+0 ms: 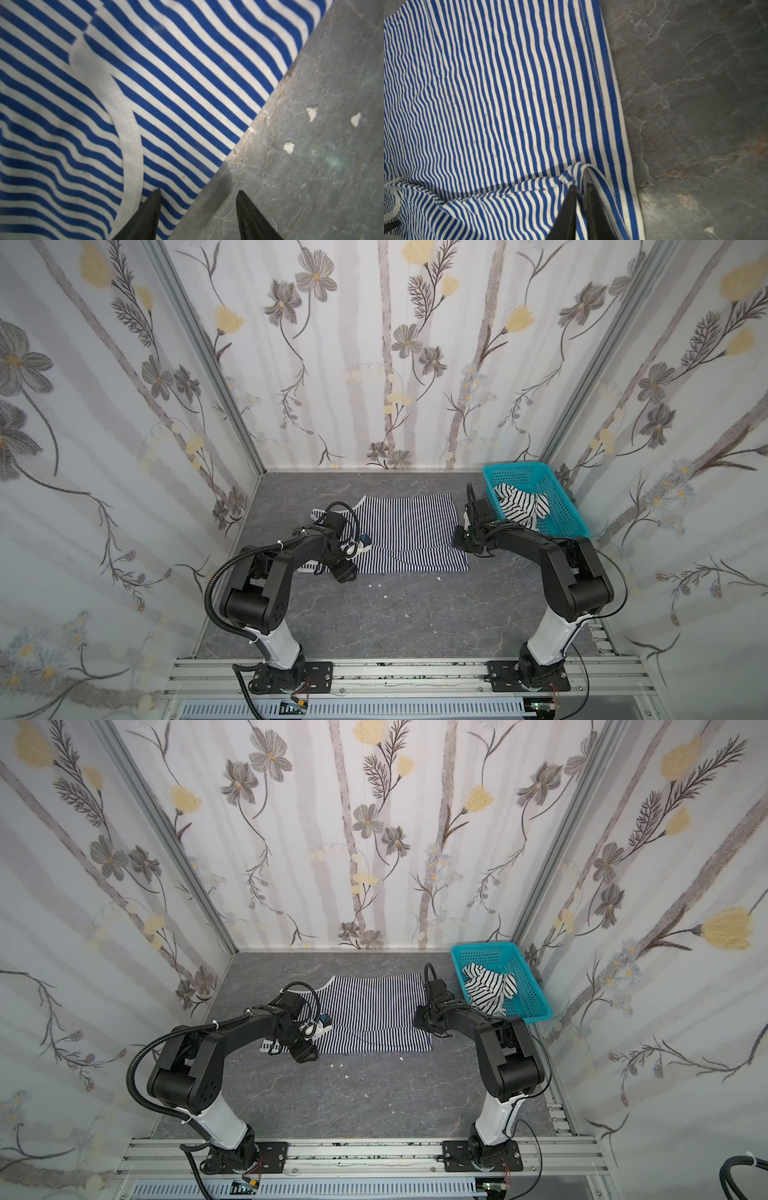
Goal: Fold and stack tank tops
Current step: Smooth out the tank top at the center of the table.
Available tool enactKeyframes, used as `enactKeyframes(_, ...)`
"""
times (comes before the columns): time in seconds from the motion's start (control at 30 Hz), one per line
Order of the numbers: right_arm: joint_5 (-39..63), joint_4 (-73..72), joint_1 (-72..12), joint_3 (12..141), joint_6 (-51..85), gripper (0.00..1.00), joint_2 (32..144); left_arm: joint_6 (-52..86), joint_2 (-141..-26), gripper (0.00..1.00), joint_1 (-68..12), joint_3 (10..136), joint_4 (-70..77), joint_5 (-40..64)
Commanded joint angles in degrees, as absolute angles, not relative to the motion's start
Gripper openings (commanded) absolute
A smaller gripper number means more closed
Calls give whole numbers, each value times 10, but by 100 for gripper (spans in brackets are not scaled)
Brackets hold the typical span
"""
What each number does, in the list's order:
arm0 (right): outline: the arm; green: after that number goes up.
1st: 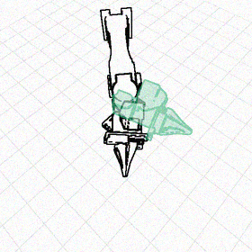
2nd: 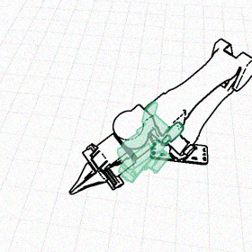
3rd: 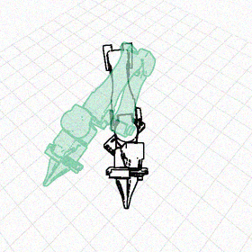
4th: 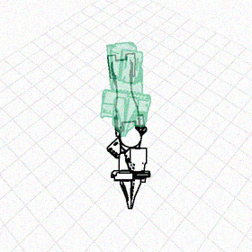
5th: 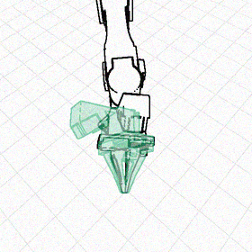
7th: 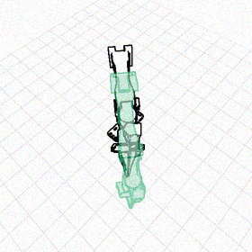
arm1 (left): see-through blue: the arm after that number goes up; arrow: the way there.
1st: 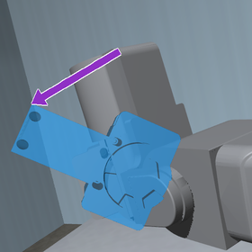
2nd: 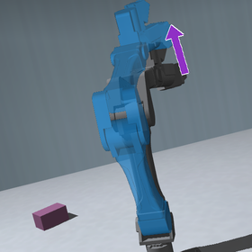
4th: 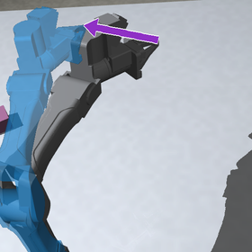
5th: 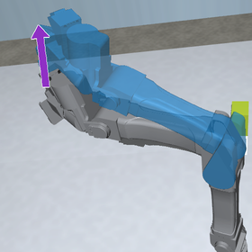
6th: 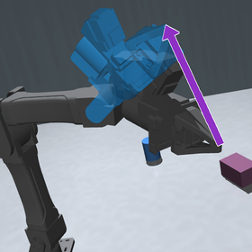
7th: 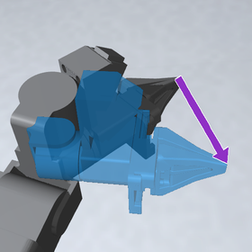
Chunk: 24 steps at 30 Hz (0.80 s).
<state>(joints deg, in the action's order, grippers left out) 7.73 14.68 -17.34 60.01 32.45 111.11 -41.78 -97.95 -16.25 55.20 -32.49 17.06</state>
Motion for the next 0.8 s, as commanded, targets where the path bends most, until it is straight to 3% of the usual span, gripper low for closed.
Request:
enactKeyframes(0.0,77,131,-173,605,319,1,1102,-421,-992,61,-155,543,-315,148)
enactKeyframes(0.23,50,140,-167,595,316,0,1062,-430,-996,60,-143,537,-315,144)
enactKeyframes(0.53,26,150,-162,607,324,1,1091,-430,-1001,59,-138,537,-315,145)
enactKeyframes(0.6,41,139,-162,606,323,10,1098,-428,-998,59,-138,536,-315,149)
enactKeyframes(0.7,50,138,-161,617,324,33,1112,-421,-997,60,-138,539,-315,152)
enactKeyframes(0.77,40,144,-163,616,326,38,1104,-414,-994,61,-139,544,-315,151)
